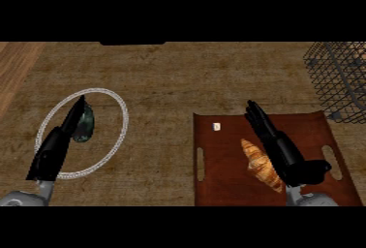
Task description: Pick the croissant from the tray and place it in the tiered basket
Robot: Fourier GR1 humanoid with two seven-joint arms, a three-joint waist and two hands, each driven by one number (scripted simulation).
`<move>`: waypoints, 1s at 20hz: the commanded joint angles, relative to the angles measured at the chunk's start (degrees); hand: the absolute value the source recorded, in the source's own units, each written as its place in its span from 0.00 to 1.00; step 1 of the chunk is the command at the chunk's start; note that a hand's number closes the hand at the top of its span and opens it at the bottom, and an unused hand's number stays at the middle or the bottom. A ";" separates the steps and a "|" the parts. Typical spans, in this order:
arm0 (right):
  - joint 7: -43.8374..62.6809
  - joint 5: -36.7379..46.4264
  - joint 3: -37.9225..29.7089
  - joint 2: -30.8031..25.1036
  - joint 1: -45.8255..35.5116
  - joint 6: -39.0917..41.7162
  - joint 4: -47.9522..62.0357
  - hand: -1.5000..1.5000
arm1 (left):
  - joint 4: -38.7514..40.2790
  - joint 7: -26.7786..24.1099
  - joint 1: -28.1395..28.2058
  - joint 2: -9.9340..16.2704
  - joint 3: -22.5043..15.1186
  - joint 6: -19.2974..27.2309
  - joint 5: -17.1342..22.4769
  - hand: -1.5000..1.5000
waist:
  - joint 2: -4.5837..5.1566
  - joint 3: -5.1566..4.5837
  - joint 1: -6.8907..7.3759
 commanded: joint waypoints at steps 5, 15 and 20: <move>-8.60 -0.96 8.94 0.50 -1.37 10.92 -13.13 1.00 | -0.23 5.08 -0.63 -2.71 5.71 -2.86 10.11 0.50 | -0.86 -2.39 -0.63; -12.35 17.52 -0.05 -2.14 10.75 -10.89 -10.03 0.00 | -4.51 8.13 5.26 -3.68 7.98 -7.32 15.40 0.50 | -0.41 -2.35 -0.54; -1.11 30.04 -1.95 -15.79 10.12 -9.56 -20.38 0.00 | -1.27 7.42 2.61 -4.21 8.69 -6.80 15.28 0.50 | -0.85 -2.59 -1.80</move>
